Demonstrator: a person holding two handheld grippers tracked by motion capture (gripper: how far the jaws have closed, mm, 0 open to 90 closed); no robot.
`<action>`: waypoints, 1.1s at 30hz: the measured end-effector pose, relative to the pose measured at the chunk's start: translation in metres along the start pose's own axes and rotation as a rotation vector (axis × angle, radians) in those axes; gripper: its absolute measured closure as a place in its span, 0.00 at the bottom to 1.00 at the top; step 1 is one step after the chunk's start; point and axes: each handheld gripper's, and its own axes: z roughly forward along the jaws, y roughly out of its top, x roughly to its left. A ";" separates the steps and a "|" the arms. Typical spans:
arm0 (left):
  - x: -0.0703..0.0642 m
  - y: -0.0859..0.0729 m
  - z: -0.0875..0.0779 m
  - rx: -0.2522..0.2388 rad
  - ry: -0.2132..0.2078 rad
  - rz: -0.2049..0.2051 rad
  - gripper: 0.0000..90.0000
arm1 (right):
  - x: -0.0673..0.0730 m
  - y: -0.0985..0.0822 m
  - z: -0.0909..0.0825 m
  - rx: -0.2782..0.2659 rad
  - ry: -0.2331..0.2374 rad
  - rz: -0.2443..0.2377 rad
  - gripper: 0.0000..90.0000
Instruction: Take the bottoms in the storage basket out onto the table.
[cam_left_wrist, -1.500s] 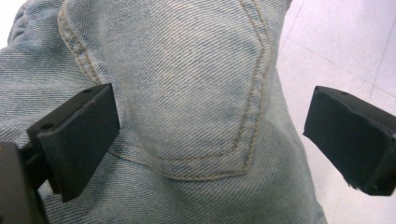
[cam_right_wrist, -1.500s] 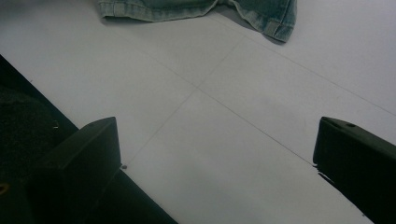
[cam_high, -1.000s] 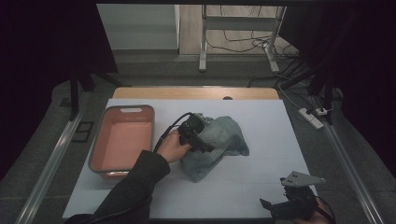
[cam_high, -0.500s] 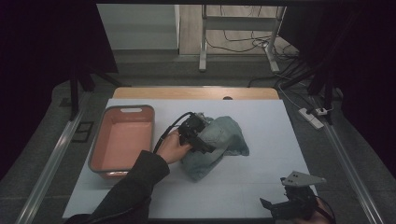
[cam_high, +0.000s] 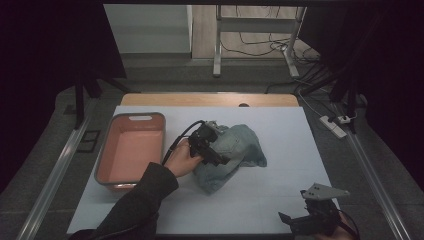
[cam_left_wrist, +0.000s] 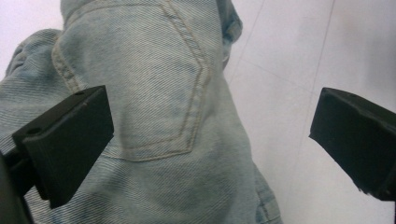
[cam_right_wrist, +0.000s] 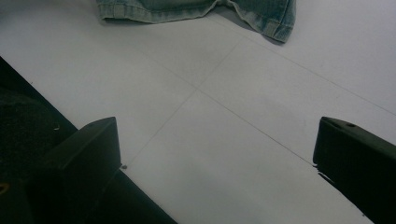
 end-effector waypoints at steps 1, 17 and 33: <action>-0.001 0.000 0.000 -0.003 0.001 0.000 0.00 | 0.000 0.000 0.000 0.001 0.000 0.001 0.01; -0.012 -0.001 -0.013 -0.037 -0.024 0.007 0.00 | -0.001 0.000 -0.002 -0.015 0.007 0.016 0.01; -0.019 -0.006 -0.020 -0.050 -0.016 0.015 0.00 | -0.001 -0.001 -0.002 -0.023 0.011 0.019 0.01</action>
